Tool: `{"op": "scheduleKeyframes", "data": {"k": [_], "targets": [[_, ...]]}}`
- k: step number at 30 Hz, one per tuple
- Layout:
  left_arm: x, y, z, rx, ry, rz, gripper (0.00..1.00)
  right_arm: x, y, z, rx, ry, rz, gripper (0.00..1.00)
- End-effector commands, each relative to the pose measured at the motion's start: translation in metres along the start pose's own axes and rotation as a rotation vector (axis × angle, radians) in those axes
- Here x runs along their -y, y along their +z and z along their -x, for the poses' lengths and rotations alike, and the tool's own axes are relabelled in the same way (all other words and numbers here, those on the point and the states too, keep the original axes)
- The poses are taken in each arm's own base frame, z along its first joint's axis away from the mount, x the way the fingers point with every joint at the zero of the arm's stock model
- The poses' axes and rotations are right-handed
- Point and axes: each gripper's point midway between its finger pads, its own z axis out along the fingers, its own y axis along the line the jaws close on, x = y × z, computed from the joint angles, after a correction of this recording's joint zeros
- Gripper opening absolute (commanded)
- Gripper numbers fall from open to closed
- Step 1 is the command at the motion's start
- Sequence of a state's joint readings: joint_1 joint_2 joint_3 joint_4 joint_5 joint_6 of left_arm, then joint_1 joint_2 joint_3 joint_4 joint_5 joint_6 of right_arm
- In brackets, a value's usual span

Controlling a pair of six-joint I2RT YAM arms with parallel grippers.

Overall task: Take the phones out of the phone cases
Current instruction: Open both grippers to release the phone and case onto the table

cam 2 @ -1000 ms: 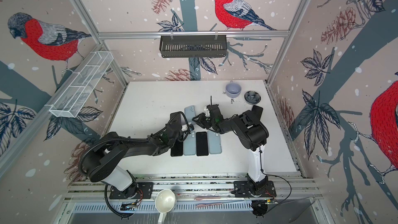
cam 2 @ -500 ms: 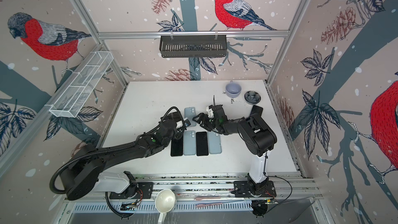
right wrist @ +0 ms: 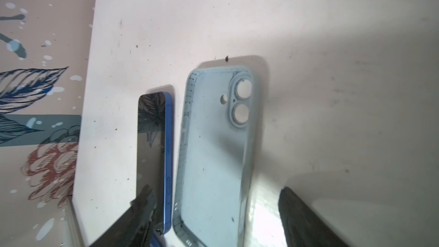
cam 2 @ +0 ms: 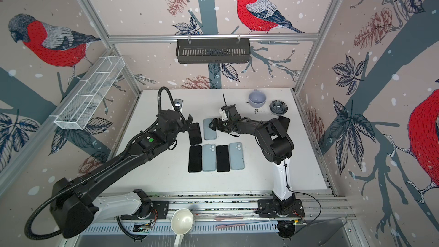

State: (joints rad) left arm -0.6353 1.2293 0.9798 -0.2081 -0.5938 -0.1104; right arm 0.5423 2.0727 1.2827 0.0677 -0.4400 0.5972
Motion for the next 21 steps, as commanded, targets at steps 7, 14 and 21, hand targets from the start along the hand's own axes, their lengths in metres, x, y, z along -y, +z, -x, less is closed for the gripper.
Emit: {"op": "scheduleKeyframes", "data": {"k": [7, 14, 21], "targets": [[-0.028, 0.038, -0.111, -0.373, -0.440, 0.067, 0.92, -0.005, 0.017, -0.013, -0.070, -0.101, -0.044, 0.82], [-0.024, 0.062, -0.136, -0.434, -0.456, 0.077, 0.51, -0.021, -0.005, -0.006, -0.015, -0.130, -0.002, 0.90], [-0.005, 0.092, -0.162, -0.534, -0.416, 0.065, 0.18, -0.023, -0.073, 0.019, 0.100, -0.181, -0.055, 1.00]]}}
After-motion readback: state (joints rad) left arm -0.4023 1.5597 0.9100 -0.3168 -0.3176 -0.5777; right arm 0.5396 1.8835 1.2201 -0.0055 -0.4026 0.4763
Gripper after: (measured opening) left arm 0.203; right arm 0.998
